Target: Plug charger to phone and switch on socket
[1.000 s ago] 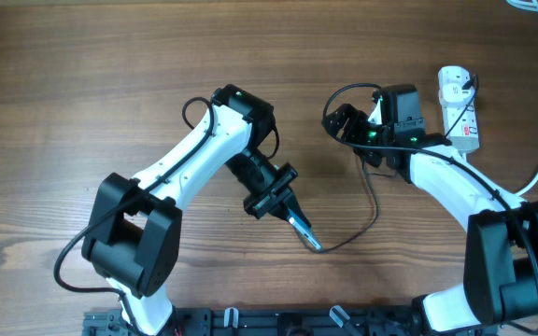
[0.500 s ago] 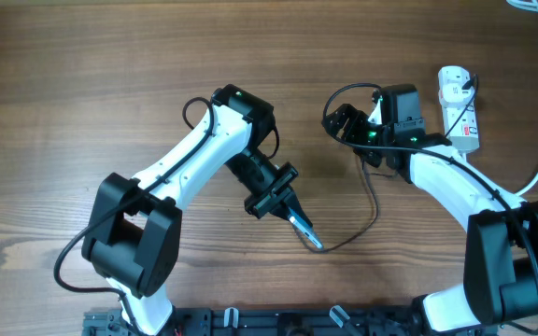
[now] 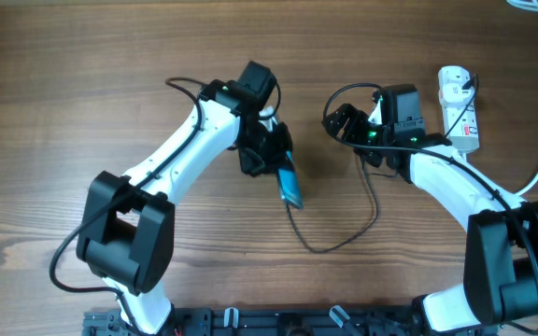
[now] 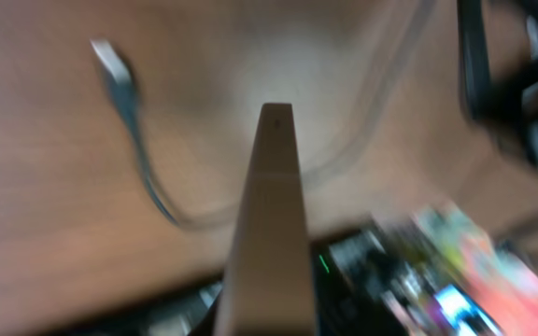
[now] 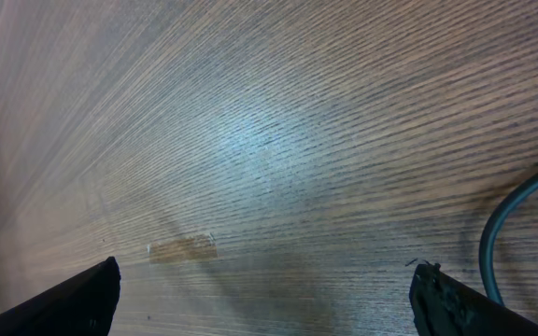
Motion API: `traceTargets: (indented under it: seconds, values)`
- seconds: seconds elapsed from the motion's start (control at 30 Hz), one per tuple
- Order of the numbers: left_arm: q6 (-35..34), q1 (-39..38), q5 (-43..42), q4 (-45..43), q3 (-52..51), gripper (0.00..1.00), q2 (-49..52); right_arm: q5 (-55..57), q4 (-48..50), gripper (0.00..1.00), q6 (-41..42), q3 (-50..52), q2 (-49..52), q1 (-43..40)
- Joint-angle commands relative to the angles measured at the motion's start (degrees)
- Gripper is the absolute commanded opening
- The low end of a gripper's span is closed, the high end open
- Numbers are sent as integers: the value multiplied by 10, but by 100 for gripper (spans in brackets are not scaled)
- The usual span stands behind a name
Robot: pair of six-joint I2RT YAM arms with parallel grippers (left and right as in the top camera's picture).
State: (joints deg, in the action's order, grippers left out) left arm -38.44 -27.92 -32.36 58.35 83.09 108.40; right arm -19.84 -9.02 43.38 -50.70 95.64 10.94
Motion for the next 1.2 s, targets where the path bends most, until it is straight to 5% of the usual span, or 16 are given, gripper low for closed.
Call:
traceTargets:
  seconds: [0.0,0.23,0.4,0.73,0.87,1.1,1.13,1.17]
  values:
    - [12,35,153,-47,4,4,-17,10,2,100,-9,1,2,1]
    - [128,201,-19,-112,4,4,-17,10,2,100,-10,1,2,1]
    - [163,236,-137,-220,4,4,23,10,1,100,-10,1,2,1]
    - [204,236,-137,-179,4,4,46,10,1,100,-10,1,2,1]
    - [282,238,-137,-121,-1,4,46,10,2,100,-7,1,2,1]
    - [273,244,-141,-168,-25,4,46,-38,2,100,8,1,2,1]
    - [258,244,-141,-169,-25,4,46,-76,4,92,7,1,2,1]
    - [240,244,-141,-170,-25,4,46,-107,9,73,7,1,2,2]
